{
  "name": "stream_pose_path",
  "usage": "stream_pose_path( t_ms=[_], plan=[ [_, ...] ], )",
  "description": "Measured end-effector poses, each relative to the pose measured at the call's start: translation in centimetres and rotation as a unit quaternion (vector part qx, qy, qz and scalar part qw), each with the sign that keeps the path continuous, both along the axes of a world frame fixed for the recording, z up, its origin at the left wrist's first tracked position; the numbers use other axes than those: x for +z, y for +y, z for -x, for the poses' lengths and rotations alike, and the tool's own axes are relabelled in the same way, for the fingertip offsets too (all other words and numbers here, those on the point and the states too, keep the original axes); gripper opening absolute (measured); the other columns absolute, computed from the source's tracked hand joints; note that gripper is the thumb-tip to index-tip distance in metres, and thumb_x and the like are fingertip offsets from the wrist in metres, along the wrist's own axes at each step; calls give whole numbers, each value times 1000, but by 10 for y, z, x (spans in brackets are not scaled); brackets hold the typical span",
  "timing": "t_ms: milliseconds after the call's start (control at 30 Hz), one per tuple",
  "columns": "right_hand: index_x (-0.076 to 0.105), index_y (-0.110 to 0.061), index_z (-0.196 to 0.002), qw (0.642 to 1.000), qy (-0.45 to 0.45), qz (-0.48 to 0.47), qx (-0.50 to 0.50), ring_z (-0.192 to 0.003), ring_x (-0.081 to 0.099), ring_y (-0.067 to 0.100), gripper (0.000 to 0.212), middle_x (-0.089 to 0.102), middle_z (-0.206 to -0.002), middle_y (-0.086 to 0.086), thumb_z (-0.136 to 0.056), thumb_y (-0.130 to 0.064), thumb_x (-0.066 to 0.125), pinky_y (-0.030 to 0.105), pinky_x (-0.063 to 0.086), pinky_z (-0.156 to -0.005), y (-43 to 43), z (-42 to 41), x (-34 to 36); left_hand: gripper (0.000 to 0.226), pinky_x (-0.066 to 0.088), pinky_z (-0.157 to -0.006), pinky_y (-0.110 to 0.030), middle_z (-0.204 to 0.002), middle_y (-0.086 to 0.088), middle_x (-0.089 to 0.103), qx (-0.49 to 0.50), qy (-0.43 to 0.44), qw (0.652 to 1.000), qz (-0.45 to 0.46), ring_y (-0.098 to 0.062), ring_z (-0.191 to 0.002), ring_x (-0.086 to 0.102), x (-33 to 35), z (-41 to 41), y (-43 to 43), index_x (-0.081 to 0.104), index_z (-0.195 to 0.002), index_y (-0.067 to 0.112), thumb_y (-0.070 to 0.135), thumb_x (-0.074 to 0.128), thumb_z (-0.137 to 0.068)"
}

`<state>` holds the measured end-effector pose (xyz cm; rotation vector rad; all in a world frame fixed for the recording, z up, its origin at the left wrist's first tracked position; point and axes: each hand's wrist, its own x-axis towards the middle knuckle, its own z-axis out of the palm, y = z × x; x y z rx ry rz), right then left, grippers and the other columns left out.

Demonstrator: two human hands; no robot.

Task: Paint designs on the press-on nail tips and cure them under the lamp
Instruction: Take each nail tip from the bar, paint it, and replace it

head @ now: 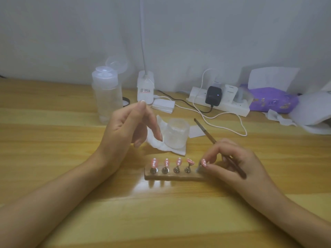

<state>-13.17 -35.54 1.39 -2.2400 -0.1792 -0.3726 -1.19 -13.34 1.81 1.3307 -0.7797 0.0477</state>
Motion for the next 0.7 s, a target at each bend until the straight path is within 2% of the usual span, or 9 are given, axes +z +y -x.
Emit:
stream_pose_path(
  t_ms=[67,133,233,300,367,467,533,600,700],
  plan=[
    [71,-32,-78,1000,6,2,10,-87,57,16,12,62,-82,-5,-74,-42,76,37,45,-77,2,-1,-2,49,32,-42,-17,-64,-6,69,3,1,1000,-2,-16,-40,35,0,0,0,61,-68,26,23,30,-105],
    [71,-32,-77,1000,5,6,9,-90,57,19,15,62,-82,-4,-73,-46,75,42,46,-79,3,-2,-3,48,32,-42,-16,-64,-6,69,3,4,1000,-3,-17,-40,35,0,-1,0,61,-68,26,24,30,-105],
    [72,-33,-79,999,3,36,13,-87,55,14,14,62,-82,-7,-76,-42,82,34,42,-77,-3,1,2,48,32,-41,-17,-64,-8,69,4,14,1000,2,-18,-40,35,-1,-2,2,61,-69,24,26,29,-105],
    [74,-31,-90,999,1,32,24,-80,55,5,11,62,-85,-8,-83,-38,78,23,40,-74,-11,5,8,49,32,-41,-19,-63,-9,68,9,25,1000,12,-18,-40,35,-1,-3,2,62,-69,23,29,29,-105],
    [73,-32,-107,1000,-8,-7,17,-76,53,-1,20,63,-88,-7,-93,-41,61,12,39,-71,-25,8,15,51,32,-41,-19,-61,-8,66,18,43,999,24,-18,-41,36,-1,-5,3,63,-68,25,31,29,-105],
    [59,-36,-128,999,-34,-13,16,-77,53,9,34,67,-89,0,-100,-33,40,14,41,-70,-45,4,21,50,30,-40,-20,-58,-3,62,43,70,996,37,-26,-46,36,-2,-9,4,63,-67,26,34,31,-104],
    [52,-36,-126,998,-35,18,39,-81,58,17,34,69,-93,1,-97,-21,43,25,46,-70,-54,0,22,51,30,-40,-18,-56,-1,60,60,84,994,40,-24,-46,38,-3,-11,4,64,-67,27,33,32,-106],
    [53,-31,-119,993,-30,92,61,-92,64,18,29,70,-101,-4,-95,-15,48,36,49,-72,-61,-7,19,52,31,-40,-15,-57,0,61,86,92,992,25,-13,-44,40,-4,-13,4,64,-69,27,31,30,-109],
    [65,-25,-116,963,-58,243,104,-107,62,11,22,66,-115,-16,-98,-19,54,28,50,-82,-61,-17,13,42,30,-40,-12,-65,1,65,117,104,988,-12,-8,-43,42,-6,-15,3,63,-81,22,26,31,-109]
  ],
)
